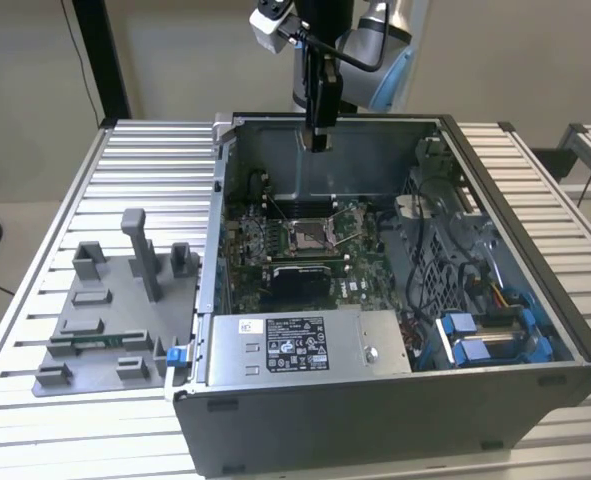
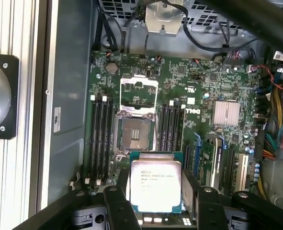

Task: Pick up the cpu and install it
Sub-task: 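Place the cpu into insertion slot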

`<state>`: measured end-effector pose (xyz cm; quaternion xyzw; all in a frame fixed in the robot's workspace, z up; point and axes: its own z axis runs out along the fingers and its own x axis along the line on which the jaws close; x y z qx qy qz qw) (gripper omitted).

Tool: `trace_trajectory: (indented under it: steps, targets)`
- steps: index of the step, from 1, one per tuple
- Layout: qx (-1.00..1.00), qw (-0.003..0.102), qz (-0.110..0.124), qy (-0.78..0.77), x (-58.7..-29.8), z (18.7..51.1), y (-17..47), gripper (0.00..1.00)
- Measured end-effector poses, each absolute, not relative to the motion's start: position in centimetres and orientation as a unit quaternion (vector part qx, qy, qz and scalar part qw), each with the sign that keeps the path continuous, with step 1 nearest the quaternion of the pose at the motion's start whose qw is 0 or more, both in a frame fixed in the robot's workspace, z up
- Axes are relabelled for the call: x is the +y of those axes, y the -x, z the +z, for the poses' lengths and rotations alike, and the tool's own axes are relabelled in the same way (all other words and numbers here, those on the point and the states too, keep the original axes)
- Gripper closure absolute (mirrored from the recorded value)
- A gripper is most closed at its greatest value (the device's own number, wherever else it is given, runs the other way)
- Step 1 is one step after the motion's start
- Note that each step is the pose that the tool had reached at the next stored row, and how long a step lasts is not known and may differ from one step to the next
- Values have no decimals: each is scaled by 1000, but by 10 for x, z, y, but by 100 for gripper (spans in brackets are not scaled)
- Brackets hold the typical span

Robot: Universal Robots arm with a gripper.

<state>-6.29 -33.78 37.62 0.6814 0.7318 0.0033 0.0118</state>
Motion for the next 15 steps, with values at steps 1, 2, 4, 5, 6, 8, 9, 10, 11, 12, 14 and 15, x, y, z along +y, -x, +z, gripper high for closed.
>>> trace_trajectory:
  steps: [1, 2, 4, 5, 6, 8, 9, 10, 11, 12, 14, 15]
  targets:
    - [732, 12, 3, -681, -338, 376, 63, 100]
    - [732, 12, 3, -681, -338, 376, 63, 100]
    - [732, 12, 3, -681, -338, 376, 63, 100]
    - [732, 12, 3, -681, -338, 376, 63, 100]
    - [732, 12, 4, -681, -338, 375, 63, 100]
    - [730, 11, 4, -683, -338, 374, 63, 100]
    - [729, 11, 4, -684, -338, 372, 63, 100]
    - [728, 11, 4, -685, -338, 370, 62, 100]
    - [728, 11, 4, -686, -338, 368, 62, 100]
    - [727, 11, 5, -686, -338, 366, 62, 100]
    - [726, 10, 5, -687, -338, 363, 61, 100]
    - [726, 10, 5, -688, -338, 361, 61, 100]
